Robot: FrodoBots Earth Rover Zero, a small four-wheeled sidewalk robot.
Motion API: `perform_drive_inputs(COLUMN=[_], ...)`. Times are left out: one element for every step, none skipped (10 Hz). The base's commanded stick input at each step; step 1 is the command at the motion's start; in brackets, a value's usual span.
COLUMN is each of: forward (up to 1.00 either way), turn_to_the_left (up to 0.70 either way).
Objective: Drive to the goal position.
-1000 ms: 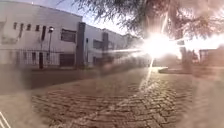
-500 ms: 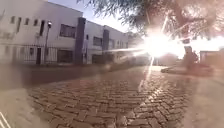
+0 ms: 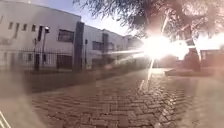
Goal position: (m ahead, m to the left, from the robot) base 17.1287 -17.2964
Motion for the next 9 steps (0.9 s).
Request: perform_drive_inputs(forward=[1.0,1.0,1.0,1.0,1.0,1.0,1.0,1.0,1.0], turn_to_the_left=[0.0,0.0,0.0,0.0,-0.27,-0.27,-0.23,-0.11,0.0])
